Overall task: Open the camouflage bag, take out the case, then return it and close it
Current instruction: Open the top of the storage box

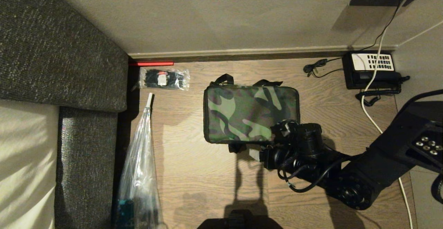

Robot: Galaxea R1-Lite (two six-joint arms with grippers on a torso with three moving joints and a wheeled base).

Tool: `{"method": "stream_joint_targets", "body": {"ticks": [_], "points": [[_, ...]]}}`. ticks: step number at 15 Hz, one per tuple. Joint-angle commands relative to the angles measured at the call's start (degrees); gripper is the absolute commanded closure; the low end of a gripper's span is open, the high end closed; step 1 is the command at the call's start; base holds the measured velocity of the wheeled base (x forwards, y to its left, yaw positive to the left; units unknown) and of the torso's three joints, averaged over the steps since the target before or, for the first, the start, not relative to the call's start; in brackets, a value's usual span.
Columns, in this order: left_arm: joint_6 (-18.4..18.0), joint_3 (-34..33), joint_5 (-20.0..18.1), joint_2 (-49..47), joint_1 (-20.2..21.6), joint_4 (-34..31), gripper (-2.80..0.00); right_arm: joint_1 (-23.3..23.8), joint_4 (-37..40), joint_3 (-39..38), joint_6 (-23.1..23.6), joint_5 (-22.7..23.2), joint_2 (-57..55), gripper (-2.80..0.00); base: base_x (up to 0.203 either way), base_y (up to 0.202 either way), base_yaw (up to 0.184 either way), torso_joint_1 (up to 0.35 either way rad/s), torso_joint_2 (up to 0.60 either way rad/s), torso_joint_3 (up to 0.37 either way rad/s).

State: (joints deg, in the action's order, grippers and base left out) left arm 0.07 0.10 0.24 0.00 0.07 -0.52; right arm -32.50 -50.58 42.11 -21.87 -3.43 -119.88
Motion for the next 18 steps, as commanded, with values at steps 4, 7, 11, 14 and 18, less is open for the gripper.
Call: {"method": "stream_joint_targets", "body": {"ticks": [4, 7, 11, 14, 18], "points": [[0.01, -0.01, 0.02, 0.08, 0.01, 0.00, 0.00, 0.21, -1.82, 0.16, 0.26, -0.55, 1.47, -2.80, 0.000, 0.000, 0.000, 0.000, 0.00, 0.000], [0.01, -0.01, 0.02, 0.00, 0.01, 0.00, 0.00, 0.17, -4.05, 1.15, 0.10, -0.81, -1.09, -2.80, 0.000, 0.000, 0.000, 0.000, 0.00, 0.000], [0.01, -0.01, 0.02, 0.01, 0.01, 0.00, 0.00, 0.16, -6.23, 3.41, 0.02, -4.29, -4.46, -2.80, 0.000, 0.000, 0.000, 0.000, 0.00, 0.000], [0.01, -0.01, 0.02, 0.07, 0.01, 0.00, 0.00, 0.09, -7.35, 4.62, -0.26, -5.45, -6.35, -2.80, 0.000, 0.000, 0.000, 0.000, 0.00, 0.000], [0.01, -0.01, 0.02, 0.09, 0.01, 0.00, 0.00, -0.83, -7.45, 4.87, -5.46, -5.04, -7.83, -2.80, 0.000, 0.000, 0.000, 0.000, 0.00, 0.000]]}}
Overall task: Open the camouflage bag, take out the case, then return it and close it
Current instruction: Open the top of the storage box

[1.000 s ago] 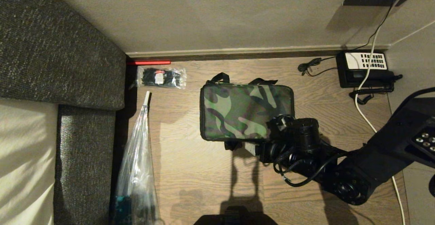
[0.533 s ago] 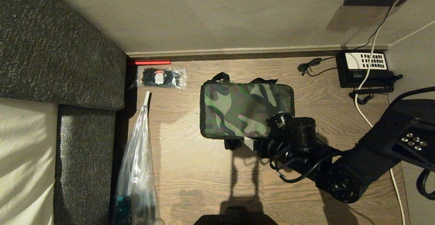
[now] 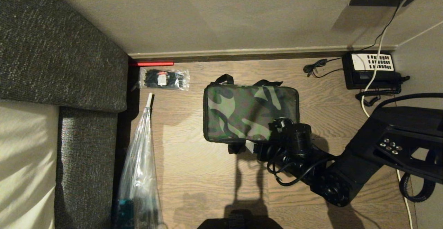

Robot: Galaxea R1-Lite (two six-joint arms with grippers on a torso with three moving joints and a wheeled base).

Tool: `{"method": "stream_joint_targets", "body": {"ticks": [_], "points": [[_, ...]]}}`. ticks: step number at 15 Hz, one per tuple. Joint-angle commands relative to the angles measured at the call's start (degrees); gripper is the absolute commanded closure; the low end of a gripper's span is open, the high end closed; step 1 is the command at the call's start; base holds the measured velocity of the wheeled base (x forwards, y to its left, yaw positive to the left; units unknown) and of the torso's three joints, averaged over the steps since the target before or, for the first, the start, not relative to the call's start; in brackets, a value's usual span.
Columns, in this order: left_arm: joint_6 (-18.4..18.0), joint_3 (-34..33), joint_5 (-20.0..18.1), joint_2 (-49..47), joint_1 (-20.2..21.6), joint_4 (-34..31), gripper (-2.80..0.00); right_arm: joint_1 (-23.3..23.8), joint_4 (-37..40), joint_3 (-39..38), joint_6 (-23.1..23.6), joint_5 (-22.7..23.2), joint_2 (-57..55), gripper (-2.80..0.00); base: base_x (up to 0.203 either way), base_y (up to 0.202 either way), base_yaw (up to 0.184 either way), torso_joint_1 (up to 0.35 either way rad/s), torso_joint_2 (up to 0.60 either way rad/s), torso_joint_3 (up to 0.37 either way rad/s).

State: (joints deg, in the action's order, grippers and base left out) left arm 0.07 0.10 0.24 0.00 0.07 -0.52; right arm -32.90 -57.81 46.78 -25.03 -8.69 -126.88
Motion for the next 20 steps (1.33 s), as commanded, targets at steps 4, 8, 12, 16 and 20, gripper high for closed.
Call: {"method": "stream_joint_targets", "body": {"ticks": [4, 8, 12, 16, 20], "points": [[0.01, -0.01, 0.02, 0.00, 0.01, 0.00, 0.00, -2.35, -0.37, -0.02, -5.56, 1.44, -0.86, -2.80, 0.000, 0.000, 0.000, 0.000, 0.00, 0.000], [0.01, -0.01, 0.02, 0.01, 0.01, 0.00, 0.00, -2.35, -3.70, -0.31, -5.90, 1.04, -2.06, -2.80, 0.000, 0.000, 0.000, 0.000, 0.00, 0.000], [0.01, -0.01, 0.02, 0.00, 0.01, 0.00, 0.00, -2.06, -4.86, -0.92, -1.85, 1.13, -1.33, -2.80, 0.000, 0.000, 0.000, 0.000, 0.00, 0.000], [0.01, -0.01, 0.02, 0.00, 0.01, 0.00, 0.00, -1.02, -5.39, -3.81, 3.62, 1.04, 0.26, -2.80, 0.000, 0.000, 0.000, 0.000, 0.00, 0.000], [0.01, -0.01, 0.02, 0.02, 0.01, 0.00, 0.00, 0.13, -6.59, -3.87, 5.96, 1.04, 1.07, -2.80, 0.000, 0.000, 0.000, 0.000, 0.00, 0.000]]}}
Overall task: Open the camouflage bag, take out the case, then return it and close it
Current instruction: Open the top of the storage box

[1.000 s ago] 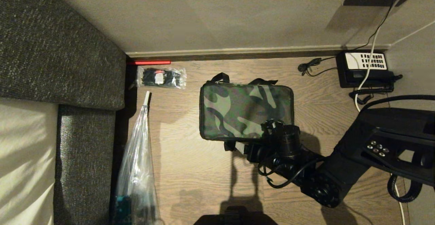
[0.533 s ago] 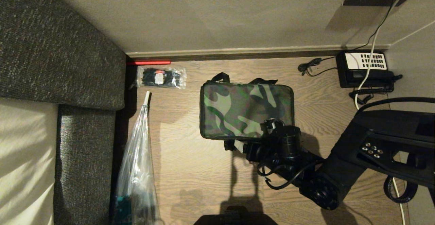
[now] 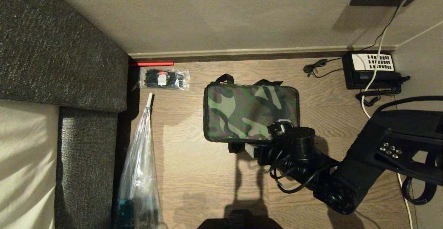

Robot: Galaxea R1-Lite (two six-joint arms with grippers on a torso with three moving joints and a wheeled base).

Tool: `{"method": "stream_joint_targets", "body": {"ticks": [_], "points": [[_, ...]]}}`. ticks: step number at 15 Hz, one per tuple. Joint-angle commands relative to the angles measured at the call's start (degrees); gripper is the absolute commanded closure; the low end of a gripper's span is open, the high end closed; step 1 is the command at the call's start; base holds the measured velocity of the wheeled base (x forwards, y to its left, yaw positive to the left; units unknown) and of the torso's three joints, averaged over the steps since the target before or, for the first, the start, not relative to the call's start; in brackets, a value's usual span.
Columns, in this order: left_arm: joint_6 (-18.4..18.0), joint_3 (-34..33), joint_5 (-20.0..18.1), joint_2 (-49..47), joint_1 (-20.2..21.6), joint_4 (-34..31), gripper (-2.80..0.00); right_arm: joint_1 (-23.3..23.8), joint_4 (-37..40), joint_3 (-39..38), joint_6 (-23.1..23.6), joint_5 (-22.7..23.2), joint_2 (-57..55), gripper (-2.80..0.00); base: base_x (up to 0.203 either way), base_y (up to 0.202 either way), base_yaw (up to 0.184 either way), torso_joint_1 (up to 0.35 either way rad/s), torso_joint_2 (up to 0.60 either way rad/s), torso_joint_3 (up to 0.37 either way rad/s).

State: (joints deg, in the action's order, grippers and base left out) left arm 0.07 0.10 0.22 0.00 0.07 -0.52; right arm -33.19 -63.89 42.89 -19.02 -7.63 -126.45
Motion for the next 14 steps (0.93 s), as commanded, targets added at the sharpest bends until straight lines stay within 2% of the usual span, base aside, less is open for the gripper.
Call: {"method": "stream_joint_targets", "body": {"ticks": [1, 6, 7, 9, 12, 14], "points": [[0.01, -0.01, 0.04, 0.01, 0.01, 0.00, 0.00, 0.49, 0.15, 0.26, -0.11, -0.06, 0.41, -2.80, 0.000, 0.000, 0.000, 0.000, 0.00, 0.000], [0.01, -0.01, 0.04, 0.08, 0.01, 0.00, 0.00, 0.49, -1.68, -0.09, -0.05, -0.10, -0.46, -2.80, 0.000, 0.000, 0.000, 0.000, 0.00, 0.000], [0.01, -0.01, 0.04, 0.00, 0.01, 0.00, 0.00, 0.49, -1.85, -0.26, 0.12, -0.01, -0.55, 0.00, 0.000, 0.000, 0.000, 0.000, 0.00, 0.000], [0.01, -0.01, 0.04, 0.00, 0.01, 0.00, 0.00, 0.42, -1.93, -0.99, 2.16, -0.04, -0.48, 0.00, 0.000, 0.000, 0.000, 0.000, 0.00, 0.000], [0.01, -0.01, 0.04, 0.00, 0.01, 0.00, 0.00, 0.40, -2.26, -2.11, 2.45, 0.08, -0.33, 0.00, 0.000, 0.000, 0.000, 0.000, 0.00, 0.000], [0.01, -0.01, 0.04, 0.00, 0.01, 0.00, 0.00, 0.44, -5.42, -1.83, 2.70, 0.02, -1.01, 0.00, 0.000, 0.000, 0.000, 0.000, 0.00, 0.000]]}}
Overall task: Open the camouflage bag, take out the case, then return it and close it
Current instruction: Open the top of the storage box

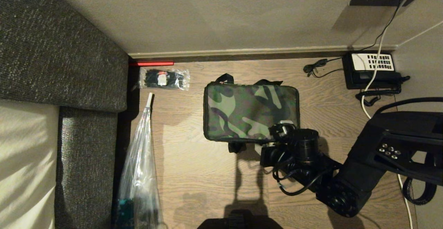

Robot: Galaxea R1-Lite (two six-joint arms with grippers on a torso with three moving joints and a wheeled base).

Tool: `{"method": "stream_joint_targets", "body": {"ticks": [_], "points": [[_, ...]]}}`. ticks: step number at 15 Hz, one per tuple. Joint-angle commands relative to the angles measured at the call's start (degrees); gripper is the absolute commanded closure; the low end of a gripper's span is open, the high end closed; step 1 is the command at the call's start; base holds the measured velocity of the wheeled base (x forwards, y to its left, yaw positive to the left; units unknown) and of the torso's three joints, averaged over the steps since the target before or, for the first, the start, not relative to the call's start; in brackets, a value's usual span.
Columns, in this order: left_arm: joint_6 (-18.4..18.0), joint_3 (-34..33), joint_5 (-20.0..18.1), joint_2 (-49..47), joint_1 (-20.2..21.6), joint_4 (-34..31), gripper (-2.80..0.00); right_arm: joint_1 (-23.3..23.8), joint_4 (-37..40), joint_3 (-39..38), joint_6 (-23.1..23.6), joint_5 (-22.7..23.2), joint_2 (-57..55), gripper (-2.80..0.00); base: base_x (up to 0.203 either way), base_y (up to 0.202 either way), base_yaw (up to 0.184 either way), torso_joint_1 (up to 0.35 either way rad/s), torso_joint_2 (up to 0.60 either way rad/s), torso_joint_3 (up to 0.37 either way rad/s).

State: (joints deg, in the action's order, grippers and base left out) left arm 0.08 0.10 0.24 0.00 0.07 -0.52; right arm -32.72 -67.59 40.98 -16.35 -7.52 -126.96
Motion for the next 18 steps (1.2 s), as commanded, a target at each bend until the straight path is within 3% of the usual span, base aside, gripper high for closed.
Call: {"method": "stream_joint_targets", "body": {"ticks": [1, 3, 9, 12, 18], "points": [[0.00, -0.01, 0.02, 0.00, 0.01, 0.00, 0.00, -0.04, -3.33, -0.24, 1.38, -0.12, -1.01, 0.00, 0.000, 0.000, 0.000, 0.000, 0.00, 0.000], [0.00, -0.01, 0.02, 0.00, 0.01, 0.00, 0.00, -0.03, -3.95, -0.73, 3.57, -0.13, -0.65, 0.00, 0.000, 0.000, 0.000, 0.000, 0.00, 0.000], [0.00, -0.01, 0.02, 0.00, 0.01, 0.00, 0.00, -0.02, -3.45, -4.55, 3.78, 0.88, 2.52, 0.00, 0.000, 0.000, 0.000, 0.000, 0.00, 0.000], [0.00, -0.01, 0.02, 0.09, 0.01, 0.00, 0.00, 0.27, -0.63, -8.69, 4.26, 3.84, 6.88, 0.00, 0.000, 0.000, 0.000, 0.000, 0.00, 0.000], [0.00, -0.01, 0.02, 0.00, 0.01, 0.00, 0.00, 4.51, 0.69, -12.88, 10.17, 4.19, 9.62, 0.00, 0.000, 0.000, 0.000, 0.000, 0.00, 0.000]]}}
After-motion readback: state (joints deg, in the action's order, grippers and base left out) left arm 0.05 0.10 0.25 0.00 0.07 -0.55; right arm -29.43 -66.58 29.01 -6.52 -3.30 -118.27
